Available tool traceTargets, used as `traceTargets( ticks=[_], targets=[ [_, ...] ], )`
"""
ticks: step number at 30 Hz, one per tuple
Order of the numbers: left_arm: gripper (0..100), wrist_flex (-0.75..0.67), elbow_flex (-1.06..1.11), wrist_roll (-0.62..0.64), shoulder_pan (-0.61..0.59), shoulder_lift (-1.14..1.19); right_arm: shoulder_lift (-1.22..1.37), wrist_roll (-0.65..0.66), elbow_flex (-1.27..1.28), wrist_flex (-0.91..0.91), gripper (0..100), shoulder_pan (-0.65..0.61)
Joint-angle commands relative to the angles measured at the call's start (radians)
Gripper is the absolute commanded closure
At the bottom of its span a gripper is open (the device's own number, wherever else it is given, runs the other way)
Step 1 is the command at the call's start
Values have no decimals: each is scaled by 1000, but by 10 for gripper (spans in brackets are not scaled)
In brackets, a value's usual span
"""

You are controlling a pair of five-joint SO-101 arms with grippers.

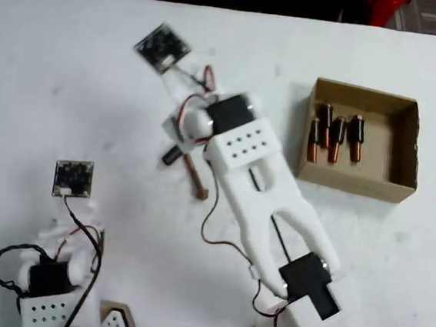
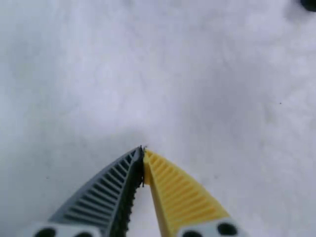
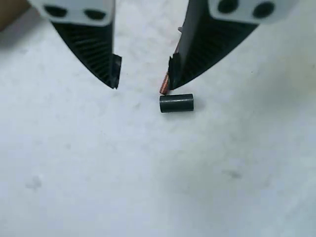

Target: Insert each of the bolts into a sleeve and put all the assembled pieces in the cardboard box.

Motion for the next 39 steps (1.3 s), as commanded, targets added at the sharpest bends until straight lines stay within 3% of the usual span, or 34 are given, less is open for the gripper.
traceTargets(
  ticks=[1, 19, 23, 25, 29, 39],
  targets=[
    [977, -28, -2, -8, -12, -5, -47, 6, 117, -154, 865, -33],
    [977, -28, -2, -11, -12, -5, -45, 2, 700, -981, 867, -39],
    [977, -28, -2, -11, -12, -5, -45, -35, 753, -1104, 960, -38],
    [977, -28, -2, -11, -12, -5, -45, -106, 761, -1135, 982, -35],
    [977, -28, -2, -11, -12, -5, -45, -219, 764, -1133, 928, -41],
    [977, -28, -2, -11, -12, -5, 111, -238, 695, -1070, 918, -39]
  ],
)
